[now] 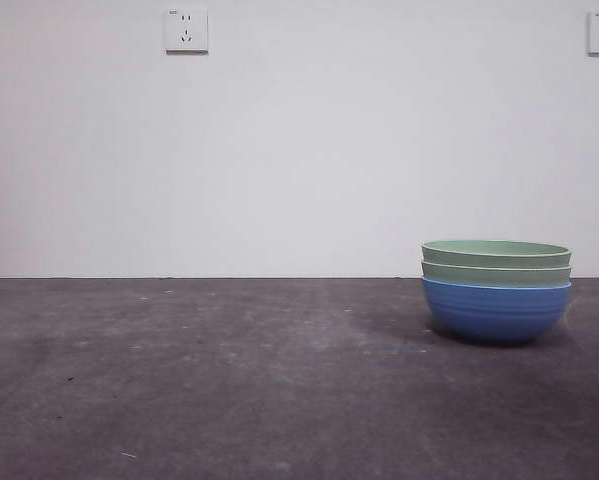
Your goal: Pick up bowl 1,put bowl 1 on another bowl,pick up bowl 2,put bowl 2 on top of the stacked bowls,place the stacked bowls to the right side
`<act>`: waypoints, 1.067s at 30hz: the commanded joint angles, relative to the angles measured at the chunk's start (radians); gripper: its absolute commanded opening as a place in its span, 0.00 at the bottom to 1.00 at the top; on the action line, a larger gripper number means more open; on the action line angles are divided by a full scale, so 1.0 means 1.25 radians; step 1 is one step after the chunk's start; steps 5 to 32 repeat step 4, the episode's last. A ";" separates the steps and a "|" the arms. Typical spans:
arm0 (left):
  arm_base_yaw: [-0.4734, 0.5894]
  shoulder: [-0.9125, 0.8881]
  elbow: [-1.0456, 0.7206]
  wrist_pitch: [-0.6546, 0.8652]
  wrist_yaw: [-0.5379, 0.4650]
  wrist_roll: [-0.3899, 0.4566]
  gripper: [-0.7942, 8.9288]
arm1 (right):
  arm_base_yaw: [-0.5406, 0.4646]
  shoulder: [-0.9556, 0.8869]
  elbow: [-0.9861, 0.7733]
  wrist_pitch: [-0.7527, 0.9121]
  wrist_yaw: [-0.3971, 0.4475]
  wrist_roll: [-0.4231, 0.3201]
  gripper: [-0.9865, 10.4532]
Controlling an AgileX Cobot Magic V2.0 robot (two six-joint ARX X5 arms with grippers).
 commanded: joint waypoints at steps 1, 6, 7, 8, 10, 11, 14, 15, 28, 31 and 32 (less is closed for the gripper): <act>0.003 -0.002 -0.011 0.003 0.002 -0.005 0.08 | -0.002 -0.002 -0.009 -0.005 -0.001 0.006 0.09; 0.003 -0.002 -0.011 0.003 0.002 -0.005 0.08 | -0.002 -0.002 -0.009 -0.005 -0.001 0.006 0.09; 0.003 -0.002 -0.011 0.003 0.002 -0.005 0.08 | -0.002 -0.002 -0.009 -0.005 -0.001 0.006 0.09; 0.003 -0.002 -0.011 0.003 0.002 -0.005 0.08 | -0.002 -0.002 -0.009 -0.005 -0.001 0.006 0.09; 0.003 -0.002 -0.011 0.003 0.002 -0.005 0.08 | -0.002 -0.002 -0.009 -0.005 -0.001 0.006 0.09; 0.003 -0.002 -0.011 0.003 0.002 -0.005 0.08 | -0.002 -0.002 -0.009 -0.005 -0.001 0.006 0.09; 0.003 -0.002 -0.011 0.003 0.002 -0.005 0.08 | -0.002 -0.002 -0.009 -0.005 -0.001 0.006 0.09; 0.003 -0.002 -0.011 0.003 0.002 -0.005 0.08 | -0.002 -0.002 -0.009 -0.005 -0.001 0.006 0.09; 0.003 -0.002 -0.011 0.003 0.002 -0.005 0.08 | -0.002 -0.002 -0.009 -0.005 -0.001 0.006 0.09; 0.003 -0.002 -0.011 0.003 0.002 -0.005 0.08 | -0.002 -0.002 -0.009 -0.005 -0.001 0.006 0.09; 0.003 -0.002 -0.011 0.003 0.002 -0.005 0.08 | -0.002 -0.002 -0.009 -0.005 -0.001 0.006 0.09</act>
